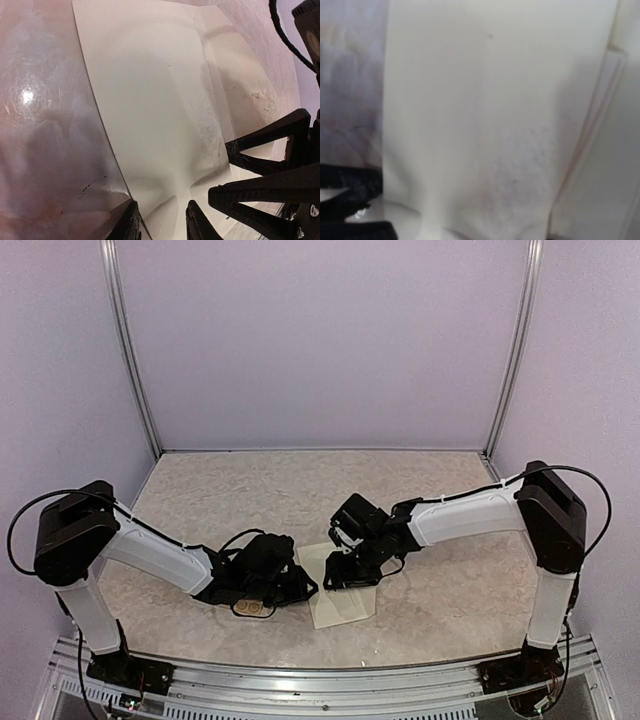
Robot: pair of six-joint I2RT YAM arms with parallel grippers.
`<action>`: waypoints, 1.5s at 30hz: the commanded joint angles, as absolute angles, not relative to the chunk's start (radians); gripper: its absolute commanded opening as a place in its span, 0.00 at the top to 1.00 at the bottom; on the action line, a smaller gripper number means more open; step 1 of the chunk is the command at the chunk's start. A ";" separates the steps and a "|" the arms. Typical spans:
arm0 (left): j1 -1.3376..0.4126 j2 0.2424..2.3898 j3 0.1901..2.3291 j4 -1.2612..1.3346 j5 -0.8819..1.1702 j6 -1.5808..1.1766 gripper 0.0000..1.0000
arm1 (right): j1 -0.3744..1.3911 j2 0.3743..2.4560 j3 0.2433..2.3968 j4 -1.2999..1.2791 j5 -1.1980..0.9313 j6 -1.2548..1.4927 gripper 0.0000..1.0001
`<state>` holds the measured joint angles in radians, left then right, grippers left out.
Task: Place the letter into the envelope and seal it
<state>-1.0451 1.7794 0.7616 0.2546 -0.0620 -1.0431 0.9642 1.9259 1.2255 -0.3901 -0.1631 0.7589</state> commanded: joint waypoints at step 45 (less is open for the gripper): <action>-0.935 1.863 0.824 0.292 -0.030 -0.952 0.72 | 0.848 2.026 1.316 -0.336 -0.157 0.680 0.54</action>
<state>-0.9428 1.8313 0.8082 0.2878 -0.0513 -0.9607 0.8566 1.9884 1.2903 -0.3485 -0.1429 0.6922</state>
